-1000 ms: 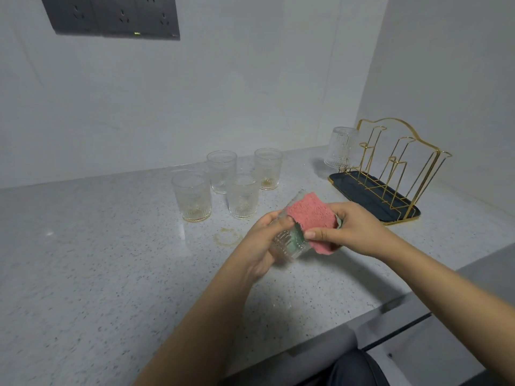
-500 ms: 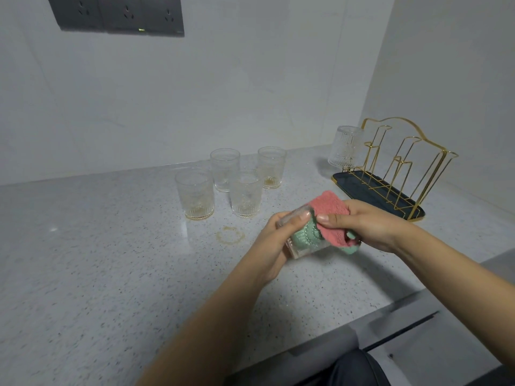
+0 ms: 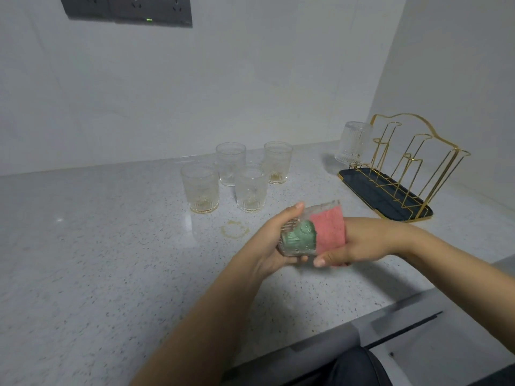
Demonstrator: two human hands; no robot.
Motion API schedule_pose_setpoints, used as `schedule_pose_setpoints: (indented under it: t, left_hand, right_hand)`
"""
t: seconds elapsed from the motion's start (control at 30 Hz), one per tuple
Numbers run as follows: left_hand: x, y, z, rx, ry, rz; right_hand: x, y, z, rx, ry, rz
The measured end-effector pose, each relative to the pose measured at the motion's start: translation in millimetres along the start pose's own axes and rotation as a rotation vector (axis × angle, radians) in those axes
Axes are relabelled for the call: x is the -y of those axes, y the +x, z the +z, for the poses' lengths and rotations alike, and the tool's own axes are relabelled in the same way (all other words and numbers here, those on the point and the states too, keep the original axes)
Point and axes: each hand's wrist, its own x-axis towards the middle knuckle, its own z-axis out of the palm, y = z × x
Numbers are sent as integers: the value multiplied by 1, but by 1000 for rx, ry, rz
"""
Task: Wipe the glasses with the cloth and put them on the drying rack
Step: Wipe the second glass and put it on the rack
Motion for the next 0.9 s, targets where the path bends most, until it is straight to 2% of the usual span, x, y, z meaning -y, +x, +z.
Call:
schedule_pose_setpoints:
  t: [0.03, 0.1, 0.17, 0.3, 0.33, 0.4, 0.47, 0.53, 0.57, 0.6, 0.67, 0.8, 0.83, 0.87, 0.9]
  left_hand:
    - [-1, -1, -1, 0, -27, -45]
    - [-2, 0, -3, -11, -51, -63]
    - [-2, -2, 0, -23, -6, 4]
    - [12, 2, 6, -124, 187, 300]
    - [15, 4, 6, -159, 228, 363]
    - [13, 6, 6, -167, 196, 365]
    - [5, 3, 4, -118, 111, 247]
    - [2, -1, 2, -73, 122, 80]
    - [1, -2, 1, -60, 137, 19]
    - [3, -2, 2, -53, 137, -14]
    - [7, -1, 5, -44, 153, 7]
    - [14, 0, 8, -114, 348, 315]
    - [17, 2, 8, -137, 372, 378]
    - [19, 4, 8, -156, 359, 406]
    - [17, 6, 9, -167, 326, 401]
  right_hand:
    - [-3, 3, 3, -22, -82, -37]
    - [-3, 4, 3, -81, -58, -96]
    - [-2, 2, 0, -117, 161, -102]
    - [-9, 8, -2, -309, 779, -9]
    - [-13, 11, 0, -312, 826, -21]
    - [-15, 12, 7, -278, 677, -58]
    - [-12, 8, 15, -233, 315, -100]
    - [-22, 6, 23, -254, -170, -161]
    - [-25, 7, 27, -250, -341, -188]
    - [-28, 6, 28, -255, -405, -204]
    - [-27, 2, 24, -284, -235, -177]
    - [-16, -7, 6, -401, 628, -69]
    - [-16, -6, 5, -410, 768, -52]
    - [-17, -4, 7, -395, 812, -38]
    - [-20, -2, 8, -371, 738, -29]
